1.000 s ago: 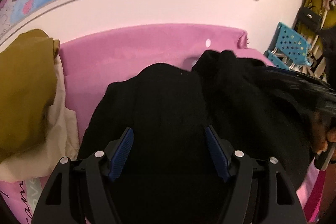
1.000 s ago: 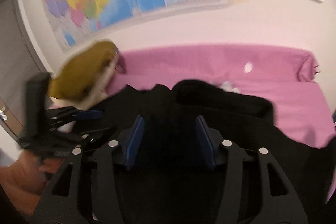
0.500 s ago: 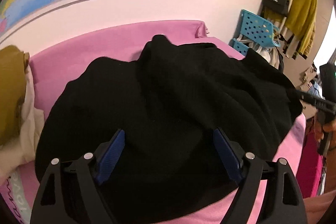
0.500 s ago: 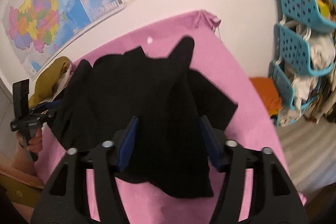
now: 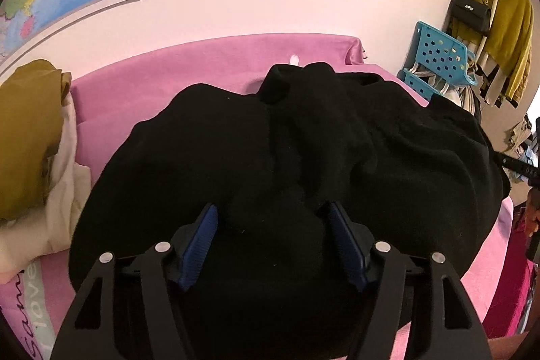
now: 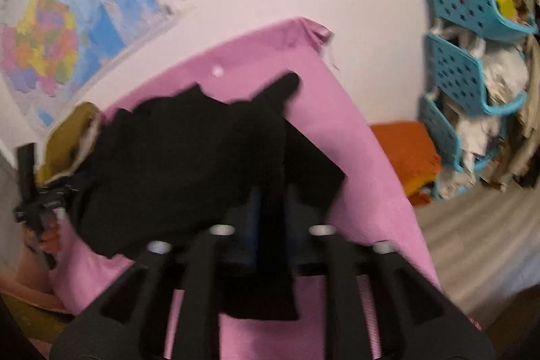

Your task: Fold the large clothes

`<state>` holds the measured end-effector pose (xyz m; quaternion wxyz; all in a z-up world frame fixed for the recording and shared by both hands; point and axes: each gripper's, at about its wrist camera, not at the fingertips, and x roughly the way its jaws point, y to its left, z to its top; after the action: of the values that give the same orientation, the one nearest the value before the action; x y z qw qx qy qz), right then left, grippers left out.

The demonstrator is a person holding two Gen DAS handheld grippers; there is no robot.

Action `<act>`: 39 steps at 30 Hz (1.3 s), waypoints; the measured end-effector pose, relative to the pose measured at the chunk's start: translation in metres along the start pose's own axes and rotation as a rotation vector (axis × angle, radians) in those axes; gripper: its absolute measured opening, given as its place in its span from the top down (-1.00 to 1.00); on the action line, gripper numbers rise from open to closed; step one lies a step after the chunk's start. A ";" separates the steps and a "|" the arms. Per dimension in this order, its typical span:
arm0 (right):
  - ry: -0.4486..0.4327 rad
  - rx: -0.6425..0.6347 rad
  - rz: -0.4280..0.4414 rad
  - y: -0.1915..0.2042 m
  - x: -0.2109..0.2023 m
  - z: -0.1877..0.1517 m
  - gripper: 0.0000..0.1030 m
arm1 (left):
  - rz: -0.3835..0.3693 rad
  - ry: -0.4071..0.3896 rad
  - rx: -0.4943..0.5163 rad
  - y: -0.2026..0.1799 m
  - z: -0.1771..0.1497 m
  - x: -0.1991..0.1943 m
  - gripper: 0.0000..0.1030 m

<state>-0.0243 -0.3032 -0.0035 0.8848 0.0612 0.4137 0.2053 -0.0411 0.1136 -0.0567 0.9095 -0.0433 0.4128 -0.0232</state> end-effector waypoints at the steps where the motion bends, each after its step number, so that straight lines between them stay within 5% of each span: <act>1: -0.014 0.003 -0.018 0.000 -0.004 -0.001 0.21 | 0.000 -0.002 -0.004 0.001 0.000 -0.003 -0.36; 8: -0.199 -0.130 0.061 0.045 -0.051 0.008 0.17 | 0.008 -0.043 -0.019 0.006 -0.010 -0.031 -0.37; 12: -0.127 -0.218 0.147 0.075 -0.022 0.007 0.18 | 0.023 -0.037 -0.014 0.004 -0.015 -0.031 -0.41; 18: 0.003 -0.193 0.099 0.078 0.044 0.001 0.19 | 0.047 -0.029 -0.018 0.002 -0.016 -0.027 -0.48; 23: -0.030 -0.185 0.122 0.087 0.026 0.007 0.05 | 0.053 -0.033 -0.024 0.001 -0.016 -0.029 -0.48; 31: -0.087 -0.363 0.247 0.148 -0.004 0.002 -0.02 | 0.053 -0.042 -0.034 -0.001 -0.017 -0.034 -0.55; 35: -0.019 -0.418 0.308 0.176 0.018 -0.008 -0.02 | 0.071 -0.054 -0.025 0.000 -0.019 -0.038 -0.56; 39: 0.074 -0.429 0.246 0.181 0.059 -0.016 0.00 | 0.065 -0.043 -0.052 0.008 -0.023 -0.038 -0.57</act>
<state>-0.0590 -0.1149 -0.0055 0.8302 -0.0857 0.3821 0.3967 -0.0832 0.1231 -0.0439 0.9170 -0.0542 0.3948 0.0180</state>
